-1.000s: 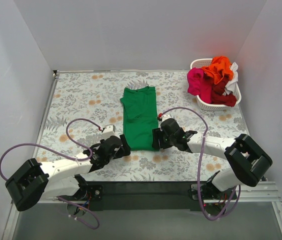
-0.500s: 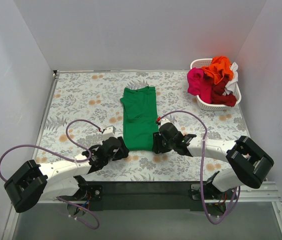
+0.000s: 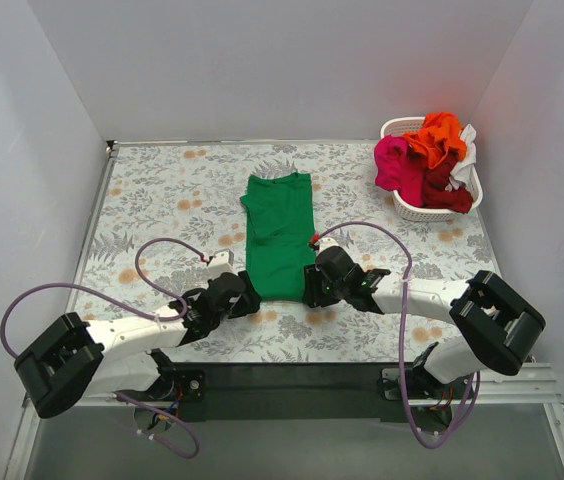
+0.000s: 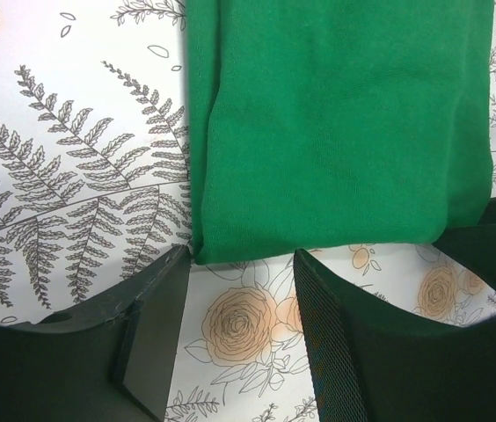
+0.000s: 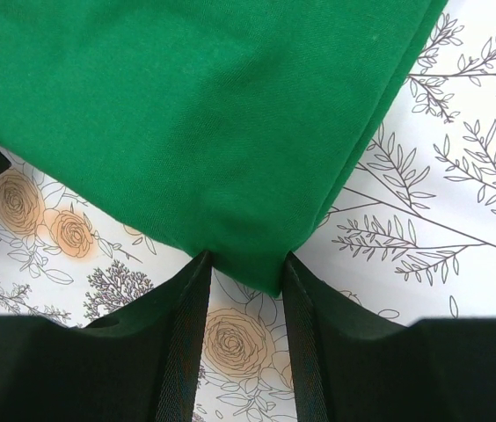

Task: Fold and stack the t-shirts
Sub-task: Fold the tshirt

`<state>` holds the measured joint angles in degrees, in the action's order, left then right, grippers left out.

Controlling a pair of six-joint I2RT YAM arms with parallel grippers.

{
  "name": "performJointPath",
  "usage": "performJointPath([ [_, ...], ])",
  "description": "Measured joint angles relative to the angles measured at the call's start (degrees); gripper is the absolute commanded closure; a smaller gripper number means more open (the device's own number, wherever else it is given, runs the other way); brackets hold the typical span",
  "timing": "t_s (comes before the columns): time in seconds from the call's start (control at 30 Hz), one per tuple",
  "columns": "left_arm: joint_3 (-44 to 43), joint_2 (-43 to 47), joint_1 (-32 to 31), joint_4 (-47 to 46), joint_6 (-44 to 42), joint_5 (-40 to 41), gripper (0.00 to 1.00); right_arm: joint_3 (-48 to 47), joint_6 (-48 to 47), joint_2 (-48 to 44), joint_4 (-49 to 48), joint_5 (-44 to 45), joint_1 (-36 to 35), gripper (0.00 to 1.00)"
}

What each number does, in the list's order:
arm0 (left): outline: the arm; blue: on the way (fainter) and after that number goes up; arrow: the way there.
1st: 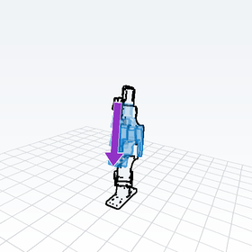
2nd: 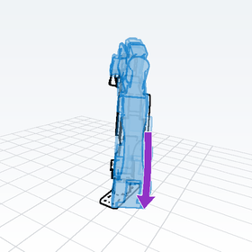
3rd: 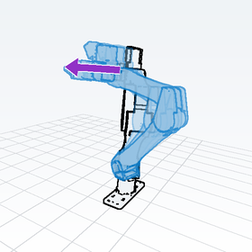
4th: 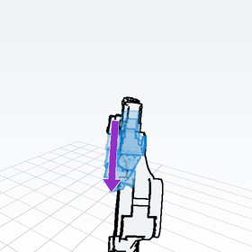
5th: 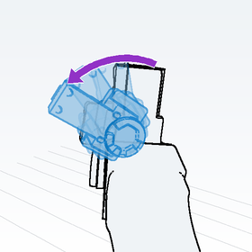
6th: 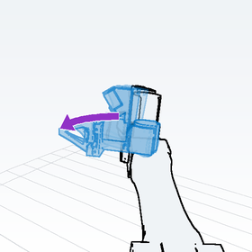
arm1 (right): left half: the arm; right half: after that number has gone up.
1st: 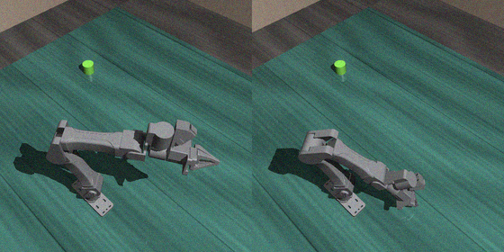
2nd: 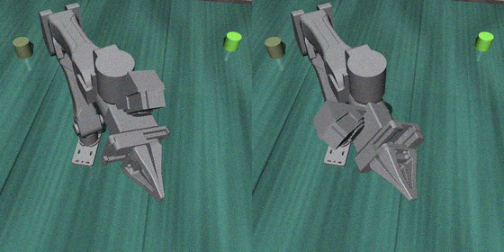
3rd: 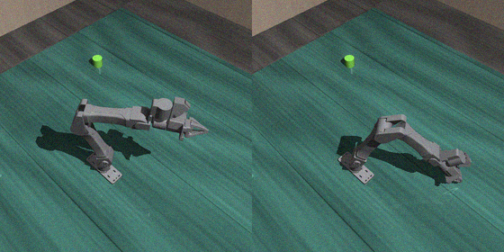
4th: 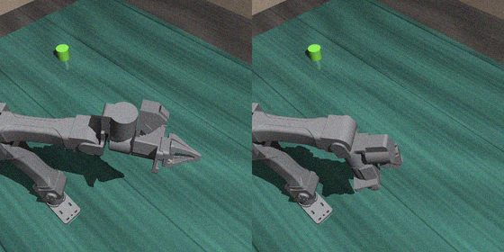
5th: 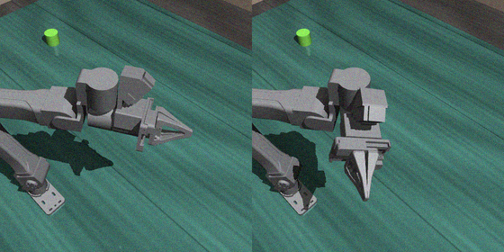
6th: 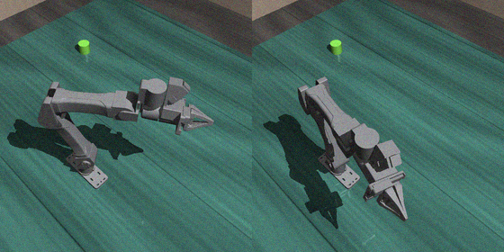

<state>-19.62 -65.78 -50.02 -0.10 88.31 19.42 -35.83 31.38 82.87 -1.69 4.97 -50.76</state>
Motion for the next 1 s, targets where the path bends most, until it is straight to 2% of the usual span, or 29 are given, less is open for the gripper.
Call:
performJointPath([
  [0.13, -0.1, -0.9, 0.0, -0.7, 0.0, 0.5, 0.61, 0.0, 0.0, 0.0, 0.0, 0.1, 0.0, 0.67],
  [0.17, -0.2, -1.3, 0.0, -0.8, -0.1, 0.6, 0.67, 0.0, 0.0, 0.0, 0.0, 0.1, 0.0, 0.67],
  [0.3, -0.6, -2.6, 0.0, -0.7, -0.1, 1.1, 0.81, 0.0, 0.0, 0.0, 0.0, 0.2, 0.0, 0.67],
  [0.37, -0.7, -2.9, 0.0, -0.6, 0.0, 1.2, 0.84, 0.0, 0.0, 0.0, 0.0, 0.3, -0.1, 0.67],
  [0.4, -0.7, -3.0, 0.0, -0.5, 0.0, 1.2, 0.88, 0.0, 0.1, 0.0, 0.0, 0.4, -0.1, 0.68],
  [0.5, -0.7, -3.3, 0.0, -0.6, 0.0, 1.2, 1.0, 0.0, 0.0, 0.0, 0.1, 0.9, -0.2, 0.77],
  [0.57, -0.9, -3.6, 0.0, -0.6, -0.1, 1.2, 1.0, 0.0, -0.1, 0.1, 0.3, 1.0, -0.2, 0.87],
  [0.6, -1.0, -3.7, 0.0, -0.6, -0.1, 1.1, 1.0, 0.0, -0.2, 0.1, 0.4, 1.1, -0.2, 0.96],
  [0.63, -1.1, -3.8, 0.0, -0.6, -0.3, 1.1, 1.0, 0.1, -0.4, 0.1, 0.7, 1.0, -0.3, 0.99],
  [0.8, -1.1, -3.6, 0.0, -0.5, -0.8, -0.1, 1.0, 0.1, -0.2, -0.2, 1.7, 0.9, -0.3, 0.99],
  [1.0, 0.0, -0.7, -0.3, 1.5, -0.6, -5.8, 1.0, 2.2, -0.2, -3.7, 4.7, 0.6, -1.2, 0.99],
])
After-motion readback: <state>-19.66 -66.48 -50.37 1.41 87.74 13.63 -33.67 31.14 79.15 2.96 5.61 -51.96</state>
